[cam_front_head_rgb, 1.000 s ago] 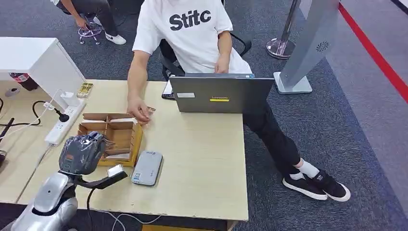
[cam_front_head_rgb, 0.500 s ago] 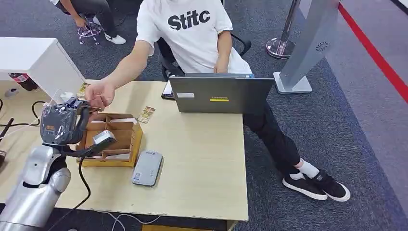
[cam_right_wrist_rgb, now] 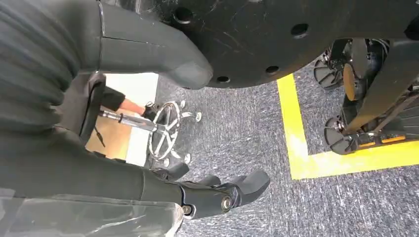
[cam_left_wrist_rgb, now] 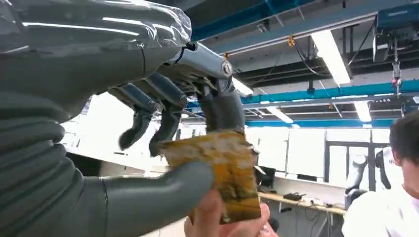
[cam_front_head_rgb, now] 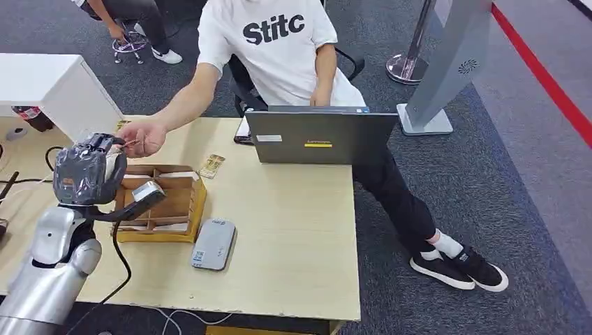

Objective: Pass the card to the sensor for recognition and then transmit it.

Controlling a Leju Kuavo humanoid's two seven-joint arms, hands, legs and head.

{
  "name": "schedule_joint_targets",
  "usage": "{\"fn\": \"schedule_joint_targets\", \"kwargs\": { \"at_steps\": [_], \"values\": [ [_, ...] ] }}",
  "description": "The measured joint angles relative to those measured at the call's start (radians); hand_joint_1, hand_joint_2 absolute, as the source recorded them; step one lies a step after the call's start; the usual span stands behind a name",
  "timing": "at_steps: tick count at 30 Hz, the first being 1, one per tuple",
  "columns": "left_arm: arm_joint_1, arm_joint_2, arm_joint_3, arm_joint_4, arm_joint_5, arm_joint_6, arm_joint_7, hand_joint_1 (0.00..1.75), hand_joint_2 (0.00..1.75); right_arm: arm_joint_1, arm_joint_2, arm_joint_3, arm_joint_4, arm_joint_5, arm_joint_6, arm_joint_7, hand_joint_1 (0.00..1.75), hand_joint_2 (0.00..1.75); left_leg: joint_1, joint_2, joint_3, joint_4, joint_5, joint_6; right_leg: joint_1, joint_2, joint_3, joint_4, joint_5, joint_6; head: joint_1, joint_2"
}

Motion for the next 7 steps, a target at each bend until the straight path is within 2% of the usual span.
{"fn": "schedule_joint_targets", "kwargs": {
  "at_steps": [6, 7],
  "values": [
    [0.003, -0.001, 0.000, 0.000, 0.004, 0.003, -0.001, 0.00, 1.75, 0.000, 0.000, 0.000, 0.000, 0.000, 0.000, 0.000, 0.00, 1.75, 0.000, 0.000, 0.000, 0.000, 0.000, 0.000, 0.000, 0.000, 0.000, 0.000, 0.000, 0.000, 0.000, 0.000],
    [0.007, -0.002, 0.000, 0.000, 0.013, 0.021, -0.003, 0.00, 1.75, 0.000, 0.000, 0.000, 0.000, 0.000, 0.000, 0.000, 0.00, 1.75, 0.000, 0.000, 0.000, 0.000, 0.000, 0.000, 0.000, 0.000, 0.000, 0.000, 0.000, 0.000, 0.000, 0.000]
  ]
}}
